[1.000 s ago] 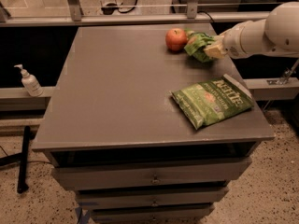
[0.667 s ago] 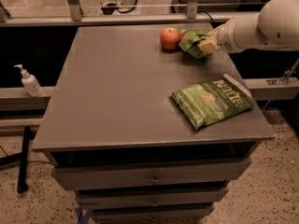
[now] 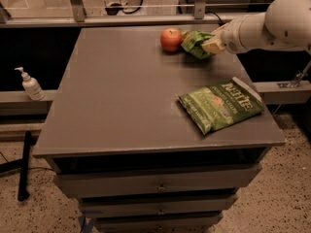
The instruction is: Move green rice chip bag near apple
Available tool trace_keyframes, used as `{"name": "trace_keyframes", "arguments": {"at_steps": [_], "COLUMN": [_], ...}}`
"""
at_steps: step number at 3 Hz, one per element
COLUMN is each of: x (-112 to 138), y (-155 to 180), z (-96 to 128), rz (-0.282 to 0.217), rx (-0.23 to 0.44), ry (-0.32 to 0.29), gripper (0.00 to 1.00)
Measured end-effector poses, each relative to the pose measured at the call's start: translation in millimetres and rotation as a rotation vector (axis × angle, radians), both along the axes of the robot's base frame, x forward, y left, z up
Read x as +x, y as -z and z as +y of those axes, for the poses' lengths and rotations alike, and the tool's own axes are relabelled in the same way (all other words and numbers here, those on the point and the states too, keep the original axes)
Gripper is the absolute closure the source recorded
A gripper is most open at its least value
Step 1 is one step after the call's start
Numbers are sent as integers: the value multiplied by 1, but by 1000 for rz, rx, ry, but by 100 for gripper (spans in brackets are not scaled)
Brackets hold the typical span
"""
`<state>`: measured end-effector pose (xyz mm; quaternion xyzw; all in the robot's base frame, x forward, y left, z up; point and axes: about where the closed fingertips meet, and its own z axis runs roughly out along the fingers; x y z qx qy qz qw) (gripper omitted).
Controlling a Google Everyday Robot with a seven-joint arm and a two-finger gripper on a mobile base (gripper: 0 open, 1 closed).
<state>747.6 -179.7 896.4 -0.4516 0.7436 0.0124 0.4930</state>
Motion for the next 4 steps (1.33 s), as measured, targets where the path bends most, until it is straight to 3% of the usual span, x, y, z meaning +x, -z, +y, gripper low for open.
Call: {"name": "trace_keyframes", "arguments": {"at_steps": [1, 2, 3, 4], "x": [-4, -9, -26, -61], "y": [3, 5, 3, -2], "z": [6, 12, 16, 18], "rz": [8, 17, 25, 30], "rx": [6, 16, 52, 142], "ry": [-16, -31, -42, -68], "gripper": [13, 0, 0, 0]}}
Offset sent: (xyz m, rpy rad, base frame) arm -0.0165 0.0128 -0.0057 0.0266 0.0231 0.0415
